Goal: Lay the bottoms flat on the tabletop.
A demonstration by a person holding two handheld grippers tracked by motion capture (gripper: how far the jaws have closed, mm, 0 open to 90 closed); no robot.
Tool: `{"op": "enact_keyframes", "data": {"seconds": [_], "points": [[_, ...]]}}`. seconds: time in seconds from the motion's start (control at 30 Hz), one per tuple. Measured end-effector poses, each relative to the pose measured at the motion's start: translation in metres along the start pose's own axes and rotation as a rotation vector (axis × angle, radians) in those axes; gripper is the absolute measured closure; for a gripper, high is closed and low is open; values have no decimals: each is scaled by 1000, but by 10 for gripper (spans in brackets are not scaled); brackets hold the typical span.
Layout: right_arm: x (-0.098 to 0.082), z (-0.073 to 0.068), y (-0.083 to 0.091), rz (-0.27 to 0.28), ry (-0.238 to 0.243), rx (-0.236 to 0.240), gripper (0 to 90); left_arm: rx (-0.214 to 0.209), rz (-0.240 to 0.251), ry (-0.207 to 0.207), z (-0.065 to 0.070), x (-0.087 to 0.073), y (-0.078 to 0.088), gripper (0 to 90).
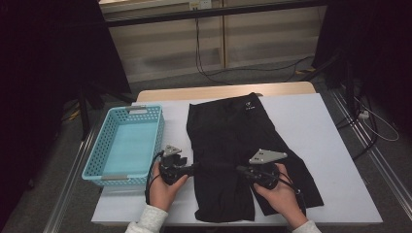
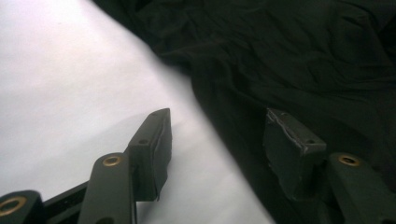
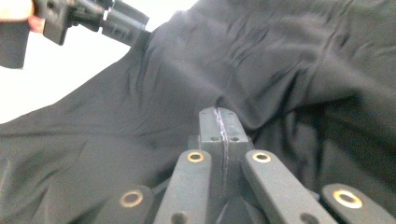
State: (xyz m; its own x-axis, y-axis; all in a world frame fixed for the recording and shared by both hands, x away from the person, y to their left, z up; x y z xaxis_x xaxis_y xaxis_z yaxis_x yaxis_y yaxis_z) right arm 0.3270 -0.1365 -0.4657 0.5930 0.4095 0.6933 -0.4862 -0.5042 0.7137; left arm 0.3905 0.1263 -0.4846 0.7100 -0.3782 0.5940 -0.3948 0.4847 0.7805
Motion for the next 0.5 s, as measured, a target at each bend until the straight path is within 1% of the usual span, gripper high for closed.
{"op": "enact_keyframes", "data": {"seconds": [0.07,0.13,0.17,0.2,0.23,0.27,0.3,0.33,0.4,0.43,0.47,0.5], "points": [[2,1,2,24,-2,-4,900,-8,-10,0,4,1,-2,478],[1,0,1,22,0,-7,900,-6,-11,2,6,2,-3,578],[1,0,1,22,0,-7,900,4,-25,-9,7,2,-3,578],[1,0,0,15,3,-6,900,14,-32,-6,7,2,-3,627],[1,-1,-1,1,11,-8,900,4,-44,2,8,2,-2,705],[0,-1,-2,-12,16,-10,881,0,-50,1,8,2,-2,783],[-1,-2,-2,-23,19,-14,840,-4,-59,-6,7,2,-2,843],[-2,-2,-3,-37,24,-15,798,-11,-62,-3,8,1,-2,894],[-5,-3,-5,-65,45,-34,709,4,-50,-4,7,2,0,897],[-7,-4,-6,-81,57,-36,668,0,-45,-2,6,3,3,898],[-9,-4,-9,-110,63,-32,619,-6,-27,19,4,4,6,899],[-13,-5,-16,-149,66,-25,621,0,-10,29,1,6,10,899]]}}
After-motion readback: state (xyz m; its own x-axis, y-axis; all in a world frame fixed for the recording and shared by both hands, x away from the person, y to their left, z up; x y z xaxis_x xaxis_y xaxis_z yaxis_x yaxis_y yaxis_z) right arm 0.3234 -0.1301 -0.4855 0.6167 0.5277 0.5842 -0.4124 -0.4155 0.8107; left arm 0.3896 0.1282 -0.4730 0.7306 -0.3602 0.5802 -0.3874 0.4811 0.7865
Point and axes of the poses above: each handheld gripper's, and its own axes: y roughly backward along the jaws, x roughly out of its top, z roughly to its right, the point moved 3 cm from there along -y, roughly forward along the jaws, and after that the axes turned 11 degrees about -z, right-handed, at the moved point
